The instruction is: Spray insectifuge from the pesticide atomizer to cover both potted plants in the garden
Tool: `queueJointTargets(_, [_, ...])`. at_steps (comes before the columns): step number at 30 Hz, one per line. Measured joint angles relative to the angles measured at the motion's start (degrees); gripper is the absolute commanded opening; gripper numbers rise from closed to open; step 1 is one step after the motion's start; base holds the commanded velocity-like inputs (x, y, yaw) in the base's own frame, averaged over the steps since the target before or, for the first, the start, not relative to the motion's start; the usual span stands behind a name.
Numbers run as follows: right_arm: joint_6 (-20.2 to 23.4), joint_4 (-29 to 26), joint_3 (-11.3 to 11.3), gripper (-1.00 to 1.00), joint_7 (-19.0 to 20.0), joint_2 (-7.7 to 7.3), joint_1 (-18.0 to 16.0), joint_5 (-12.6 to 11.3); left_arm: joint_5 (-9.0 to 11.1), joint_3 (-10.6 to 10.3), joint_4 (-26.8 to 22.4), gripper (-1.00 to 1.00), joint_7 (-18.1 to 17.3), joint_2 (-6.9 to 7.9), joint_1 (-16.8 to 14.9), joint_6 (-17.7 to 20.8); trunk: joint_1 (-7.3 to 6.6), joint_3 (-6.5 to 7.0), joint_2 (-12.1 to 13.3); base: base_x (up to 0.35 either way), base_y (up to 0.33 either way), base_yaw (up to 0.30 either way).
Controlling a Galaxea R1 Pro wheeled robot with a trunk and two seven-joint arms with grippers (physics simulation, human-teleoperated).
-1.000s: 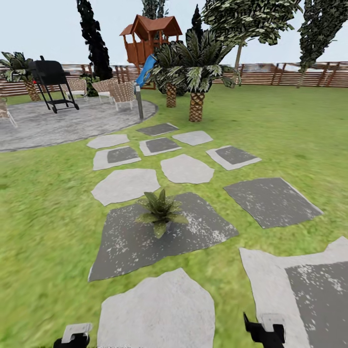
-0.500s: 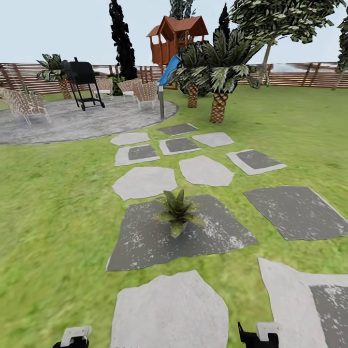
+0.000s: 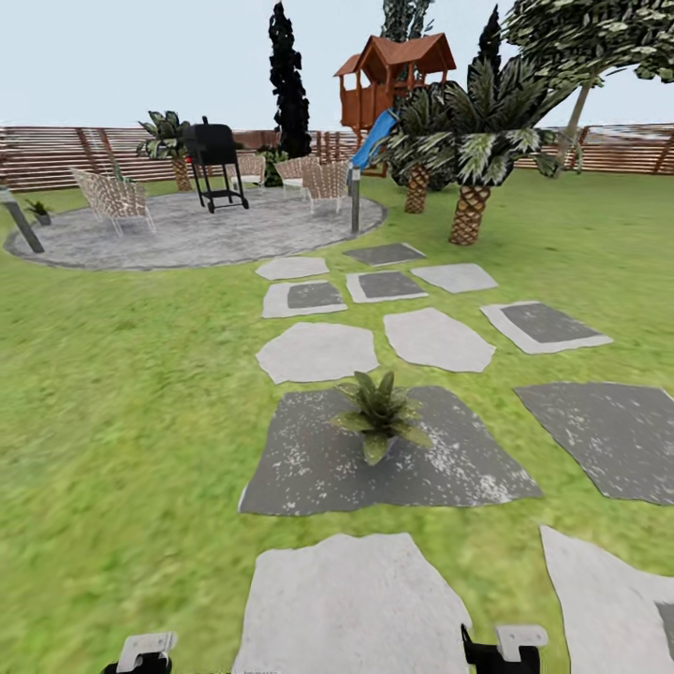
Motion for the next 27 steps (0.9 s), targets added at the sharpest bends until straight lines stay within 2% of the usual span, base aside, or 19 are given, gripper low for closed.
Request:
queueJointTargets(8, [0.0, 0.0, 0.0, 1.0, 0.0, 0.0, 0.0, 0.0, 0.0, 0.0, 0.0, -1.0, 0.1, -0.01, 0.0, 0.0, 0.0, 0.29, 0.0, 0.0, 0.061, 0.276])
queueJointTargets(23, [0.0, 0.7, 0.0, 1.0, 0.0, -0.07, 0.0, 0.0, 0.1, 0.0, 0.1, -1.0, 0.1, 0.0, 0.0, 0.0, -0.01, 0.91, 0.0, 0.014, 0.28, 0.263])
queueJointTargets(27, [0.0, 0.7, 0.0, 1.0, 0.1, -0.05, 0.0, 0.0, 0.0, 0.0, 0.1, -1.0, 0.1, -0.08, 0.0, 0.0, 0.0, 1.12, 0.0, 0.041, 0.07, 0.236])
